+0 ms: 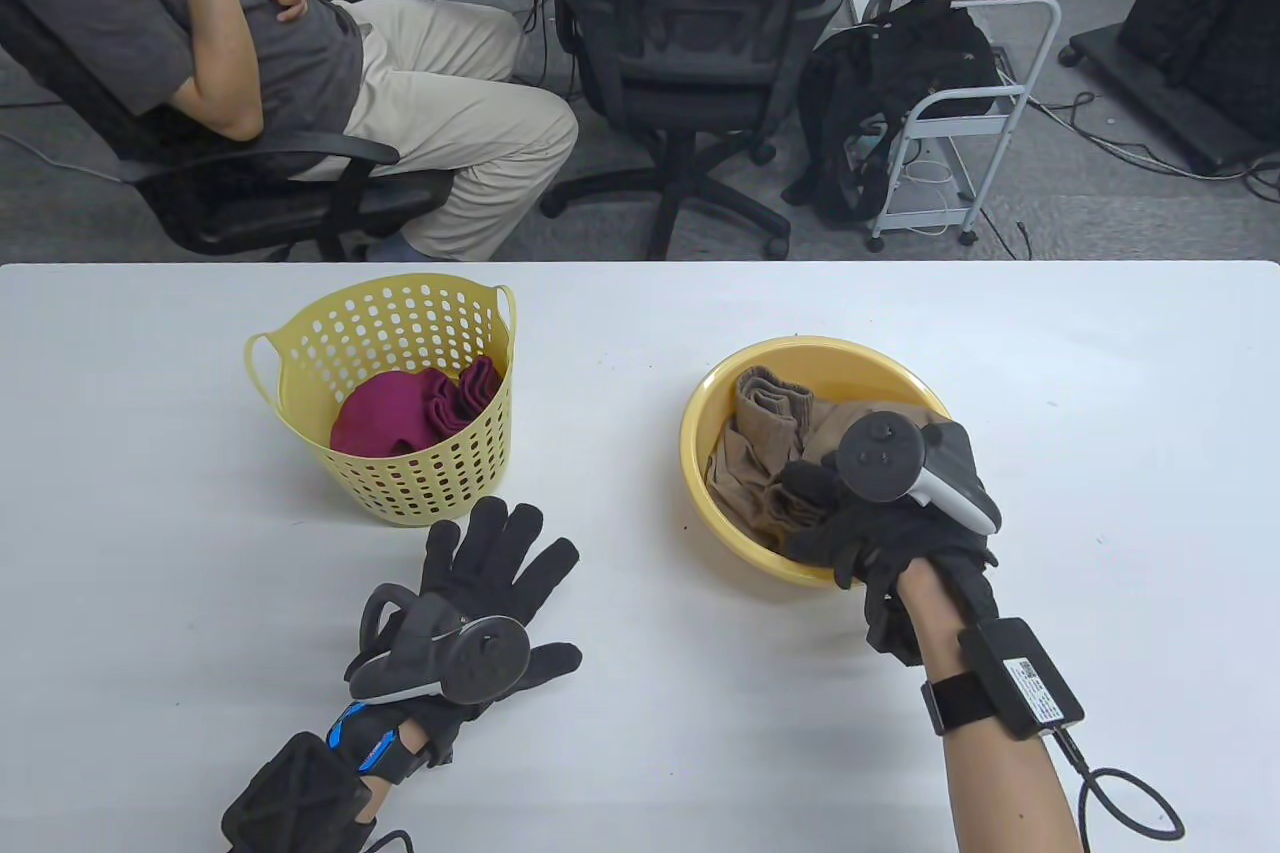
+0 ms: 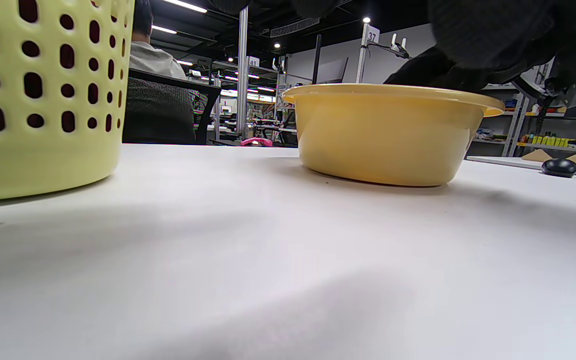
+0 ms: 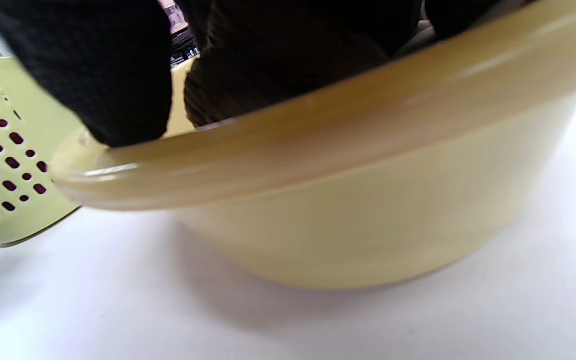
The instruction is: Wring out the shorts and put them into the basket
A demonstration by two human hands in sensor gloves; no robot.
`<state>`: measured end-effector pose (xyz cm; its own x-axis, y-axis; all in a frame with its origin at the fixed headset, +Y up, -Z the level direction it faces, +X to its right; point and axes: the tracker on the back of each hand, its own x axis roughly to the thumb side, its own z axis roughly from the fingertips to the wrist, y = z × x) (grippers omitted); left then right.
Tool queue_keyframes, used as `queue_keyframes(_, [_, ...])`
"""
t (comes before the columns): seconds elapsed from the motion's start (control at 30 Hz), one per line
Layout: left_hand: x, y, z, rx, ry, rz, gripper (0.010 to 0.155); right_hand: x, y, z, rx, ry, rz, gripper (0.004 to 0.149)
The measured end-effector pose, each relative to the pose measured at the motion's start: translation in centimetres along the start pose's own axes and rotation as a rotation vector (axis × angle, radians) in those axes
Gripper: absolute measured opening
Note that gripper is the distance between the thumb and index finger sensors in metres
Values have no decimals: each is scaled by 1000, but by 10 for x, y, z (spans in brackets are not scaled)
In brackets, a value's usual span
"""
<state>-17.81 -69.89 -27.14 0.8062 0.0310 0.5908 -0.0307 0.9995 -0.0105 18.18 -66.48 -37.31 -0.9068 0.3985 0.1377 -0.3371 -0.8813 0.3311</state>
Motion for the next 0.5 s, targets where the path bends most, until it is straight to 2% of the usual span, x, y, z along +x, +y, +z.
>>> queue_keyframes(0.37, [-1,1,0,5,6,4,91,-1,2,-13,-26,58,89,72])
queue_keyframes(0.5, [-2,1,1,7,7,2,91,4,1,-12,-121,46,167,68])
